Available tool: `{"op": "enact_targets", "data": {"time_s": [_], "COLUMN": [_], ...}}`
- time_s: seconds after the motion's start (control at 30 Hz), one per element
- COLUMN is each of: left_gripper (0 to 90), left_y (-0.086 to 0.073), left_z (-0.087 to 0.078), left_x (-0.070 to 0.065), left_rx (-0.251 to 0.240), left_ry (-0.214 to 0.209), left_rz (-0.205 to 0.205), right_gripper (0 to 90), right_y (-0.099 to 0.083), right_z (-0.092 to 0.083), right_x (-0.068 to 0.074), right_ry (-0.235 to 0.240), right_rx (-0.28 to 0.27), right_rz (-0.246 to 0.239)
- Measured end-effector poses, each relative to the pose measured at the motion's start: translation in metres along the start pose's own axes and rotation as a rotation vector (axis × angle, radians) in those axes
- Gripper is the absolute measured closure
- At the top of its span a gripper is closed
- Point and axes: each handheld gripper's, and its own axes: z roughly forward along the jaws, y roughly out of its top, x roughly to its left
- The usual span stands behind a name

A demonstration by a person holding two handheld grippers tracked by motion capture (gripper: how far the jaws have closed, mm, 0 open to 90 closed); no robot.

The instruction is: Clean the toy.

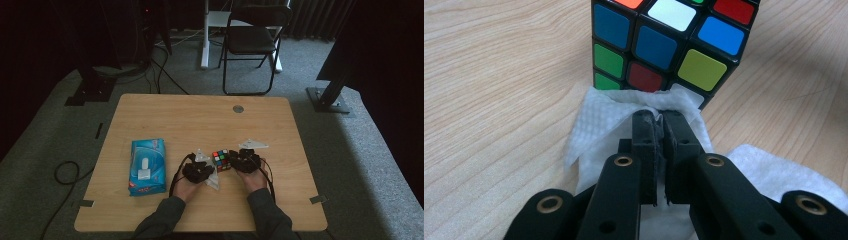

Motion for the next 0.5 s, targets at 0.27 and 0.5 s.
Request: {"op": "enact_targets", "data": {"time_s": [0.27, 0.5], "left_gripper": [85.6, 85.6], "left_y": [0.0, 0.01], "left_z": [-0.004, -0.02], "left_x": [0.002, 0.007], "left_rx": [-0.019, -0.084], "left_ry": [-0.004, -0.006], "left_rz": [-0.012, -0.024], "right_gripper": [68.2, 67.9], "right_y": [0.0, -0.001], "right_z": [0.0, 0.0], "right_x": [-0.001, -0.001], "right_ry": [0.001, 0.0], "right_rx": [-0.002, -0.004], "right_rz": [0.003, 0.006]}}
